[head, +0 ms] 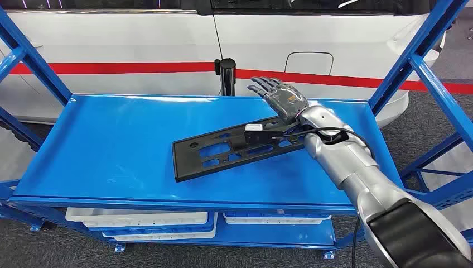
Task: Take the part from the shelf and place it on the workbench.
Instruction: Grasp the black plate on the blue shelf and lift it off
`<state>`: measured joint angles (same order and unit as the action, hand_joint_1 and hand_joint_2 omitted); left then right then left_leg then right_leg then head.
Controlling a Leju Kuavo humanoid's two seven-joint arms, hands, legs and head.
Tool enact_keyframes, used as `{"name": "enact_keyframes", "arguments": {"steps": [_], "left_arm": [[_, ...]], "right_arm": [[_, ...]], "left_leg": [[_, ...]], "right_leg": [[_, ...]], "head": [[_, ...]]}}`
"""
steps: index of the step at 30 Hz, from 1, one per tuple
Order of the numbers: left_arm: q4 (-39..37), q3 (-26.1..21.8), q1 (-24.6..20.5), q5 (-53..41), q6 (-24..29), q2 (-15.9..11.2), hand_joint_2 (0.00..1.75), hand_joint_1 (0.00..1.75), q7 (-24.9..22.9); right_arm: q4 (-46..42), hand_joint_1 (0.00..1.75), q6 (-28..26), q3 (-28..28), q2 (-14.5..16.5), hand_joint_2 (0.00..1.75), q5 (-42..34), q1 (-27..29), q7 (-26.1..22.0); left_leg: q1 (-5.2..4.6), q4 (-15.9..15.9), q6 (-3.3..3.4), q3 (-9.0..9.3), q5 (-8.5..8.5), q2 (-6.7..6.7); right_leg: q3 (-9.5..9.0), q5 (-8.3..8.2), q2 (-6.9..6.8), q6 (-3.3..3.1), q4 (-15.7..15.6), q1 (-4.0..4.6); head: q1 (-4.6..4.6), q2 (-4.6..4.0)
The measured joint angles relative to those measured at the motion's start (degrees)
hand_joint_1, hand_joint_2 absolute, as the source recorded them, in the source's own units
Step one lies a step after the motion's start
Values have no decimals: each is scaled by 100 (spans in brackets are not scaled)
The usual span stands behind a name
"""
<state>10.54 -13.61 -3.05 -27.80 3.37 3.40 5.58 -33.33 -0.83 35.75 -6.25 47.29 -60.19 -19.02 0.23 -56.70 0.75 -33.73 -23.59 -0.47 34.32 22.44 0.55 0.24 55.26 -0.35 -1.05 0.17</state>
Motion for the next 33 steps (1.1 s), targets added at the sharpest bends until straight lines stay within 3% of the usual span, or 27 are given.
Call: {"name": "enact_keyframes", "arguments": {"steps": [4,10,18,33], "left_arm": [[0,-28,7,-1,9,-8,0,0,-3],[0,-78,17,1,52,-30,0,0,-37],[0,-222,23,19,97,-41,0,0,-63],[0,-425,24,74,166,-39,0,0,-138]], "right_arm": [[0,0,521,-29,-82,175,-187,-396,-138],[2,0,2146,-5,-286,175,-894,-1277,-560],[28,0,3572,281,-468,175,-1801,-2103,-518],[29,0,4636,1552,-618,175,-2306,-2439,-158]], "left_leg": [[-1,-1,0,1,0,2],[0,-2,0,0,0,2],[1,-2,0,0,-1,2],[1,-2,0,6,0,4]], "right_leg": [[0,0,0,0,0,-2],[0,0,-1,1,0,-5],[1,0,0,1,0,-5],[-3,0,0,0,0,-4]], "head": [[0,0],[1,0],[0,0],[-1,0]]}}
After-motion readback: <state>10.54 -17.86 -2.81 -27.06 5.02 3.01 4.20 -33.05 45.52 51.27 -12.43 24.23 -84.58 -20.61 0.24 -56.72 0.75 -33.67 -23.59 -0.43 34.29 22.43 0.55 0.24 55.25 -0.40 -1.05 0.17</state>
